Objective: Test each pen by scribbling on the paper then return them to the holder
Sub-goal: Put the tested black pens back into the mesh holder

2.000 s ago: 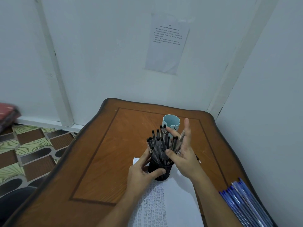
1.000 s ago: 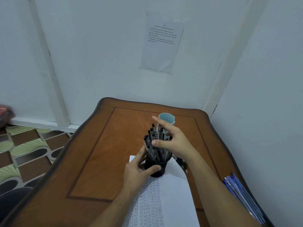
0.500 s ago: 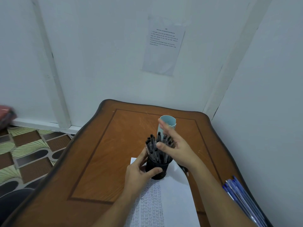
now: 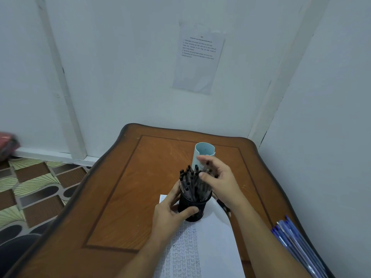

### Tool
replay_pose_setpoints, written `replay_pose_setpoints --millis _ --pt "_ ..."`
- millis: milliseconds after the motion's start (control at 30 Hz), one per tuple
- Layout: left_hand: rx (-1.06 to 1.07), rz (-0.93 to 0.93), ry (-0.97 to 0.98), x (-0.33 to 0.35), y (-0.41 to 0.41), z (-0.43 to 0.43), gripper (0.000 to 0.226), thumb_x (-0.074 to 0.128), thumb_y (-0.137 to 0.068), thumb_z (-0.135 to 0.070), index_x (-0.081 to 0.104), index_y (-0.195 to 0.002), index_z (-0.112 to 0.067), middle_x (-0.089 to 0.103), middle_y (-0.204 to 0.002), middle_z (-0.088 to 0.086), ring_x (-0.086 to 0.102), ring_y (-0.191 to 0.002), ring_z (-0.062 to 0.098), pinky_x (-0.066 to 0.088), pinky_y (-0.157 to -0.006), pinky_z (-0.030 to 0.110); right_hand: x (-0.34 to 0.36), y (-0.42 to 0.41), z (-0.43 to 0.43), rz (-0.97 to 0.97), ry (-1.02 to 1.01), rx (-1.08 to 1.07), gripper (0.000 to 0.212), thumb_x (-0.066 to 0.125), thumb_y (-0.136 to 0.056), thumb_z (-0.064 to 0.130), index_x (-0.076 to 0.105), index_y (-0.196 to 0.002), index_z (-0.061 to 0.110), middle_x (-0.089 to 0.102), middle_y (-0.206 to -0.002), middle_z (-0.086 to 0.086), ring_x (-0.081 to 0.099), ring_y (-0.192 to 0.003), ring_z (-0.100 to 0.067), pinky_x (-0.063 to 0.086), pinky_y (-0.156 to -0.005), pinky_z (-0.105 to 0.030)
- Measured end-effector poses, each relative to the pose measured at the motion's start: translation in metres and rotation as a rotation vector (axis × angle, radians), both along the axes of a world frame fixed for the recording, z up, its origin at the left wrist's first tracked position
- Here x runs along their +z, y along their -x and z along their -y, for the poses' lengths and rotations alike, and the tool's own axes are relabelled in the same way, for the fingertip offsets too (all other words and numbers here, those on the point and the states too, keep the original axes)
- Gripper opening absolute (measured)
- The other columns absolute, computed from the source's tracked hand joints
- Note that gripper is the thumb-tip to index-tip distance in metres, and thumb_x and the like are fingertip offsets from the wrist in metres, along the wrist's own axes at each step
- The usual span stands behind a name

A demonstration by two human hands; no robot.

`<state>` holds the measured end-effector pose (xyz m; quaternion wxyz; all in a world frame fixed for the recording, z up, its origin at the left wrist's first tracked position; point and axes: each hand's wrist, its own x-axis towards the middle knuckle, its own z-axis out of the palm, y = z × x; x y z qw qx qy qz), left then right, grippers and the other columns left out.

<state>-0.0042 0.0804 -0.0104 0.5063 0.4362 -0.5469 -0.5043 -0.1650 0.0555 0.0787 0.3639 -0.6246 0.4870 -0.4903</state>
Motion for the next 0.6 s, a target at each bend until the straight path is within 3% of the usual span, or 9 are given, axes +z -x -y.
replay_pose_setpoints --millis 100,167,233,333,467,567,600 --pt "0.003 0.002 0.002 0.001 0.000 0.000 0.087 0.087 -0.068 -0.010 0.047 -0.137 -0.043 0.065 -0.121 -0.020 0.063 -0.108 0.000 0.052 -0.085 0.021 -0.002 -0.002 0.000 -0.098 0.002 0.037 0.053 0.057 -0.096 0.003 0.061 -0.127 0.045 0.063 -0.128 0.016 0.053 -0.125 0.000 0.047 -0.104 -0.029" --pt "0.010 0.000 -0.002 0.000 -0.001 0.001 0.087 0.087 -0.067 -0.009 0.048 -0.135 -0.046 0.067 -0.120 -0.018 0.065 -0.106 0.002 0.054 -0.085 0.024 -0.002 -0.005 0.001 -0.108 -0.035 0.096 0.038 0.058 -0.098 0.008 0.069 -0.120 0.037 0.066 -0.127 0.016 0.055 -0.123 0.000 0.048 -0.105 -0.031" --pt "0.017 0.009 -0.004 -0.001 0.000 0.001 0.088 0.088 -0.066 -0.009 0.048 -0.133 -0.051 0.066 -0.120 -0.018 0.065 -0.105 0.002 0.054 -0.086 0.026 -0.003 -0.002 0.004 -0.075 -0.022 0.017 0.027 0.060 -0.098 0.012 0.074 -0.108 0.033 0.065 -0.127 0.014 0.055 -0.124 -0.002 0.047 -0.108 -0.036" --pt "0.020 -0.005 -0.014 0.000 0.000 0.000 0.087 0.087 -0.066 -0.006 0.049 -0.130 -0.053 0.067 -0.118 -0.020 0.065 -0.106 0.002 0.053 -0.088 0.028 -0.009 0.007 0.003 -0.064 -0.054 0.012 0.022 0.065 -0.096 0.018 0.072 -0.110 0.033 0.063 -0.130 0.015 0.053 -0.128 -0.004 0.047 -0.107 -0.032" --pt "0.011 0.012 -0.003 0.001 0.000 0.000 0.086 0.086 -0.068 -0.006 0.049 -0.131 -0.052 0.066 -0.118 -0.024 0.061 -0.111 -0.001 0.052 -0.090 0.025 -0.014 0.019 -0.001 0.157 -0.112 0.055 0.033 0.069 -0.090 0.020 0.067 -0.123 0.019 0.070 -0.123 0.005 0.064 -0.118 -0.012 0.053 -0.096 -0.027" --pt "0.019 0.004 -0.012 0.000 0.000 0.001 0.087 0.087 -0.067 -0.006 0.048 -0.129 -0.054 0.065 -0.119 -0.023 0.060 -0.111 -0.003 0.051 -0.089 0.023 -0.021 0.035 0.001 0.310 -0.194 0.066 0.069 0.082 -0.073 0.052 0.063 -0.129 0.016 0.069 -0.127 0.001 0.068 -0.110 -0.015 0.055 -0.088 -0.026" --pt "0.022 -0.002 -0.020 0.000 0.000 0.001 0.088 0.087 -0.066 -0.006 0.049 -0.129 -0.054 0.065 -0.120 -0.023 0.061 -0.111 -0.003 0.052 -0.089 0.024 -0.022 0.039 0.001 0.372 -0.232 0.056 0.073 0.083 -0.070 0.054 0.063 -0.129 0.015 0.069 -0.126 -0.002 0.070 -0.104 -0.015 0.056 -0.083 -0.025"
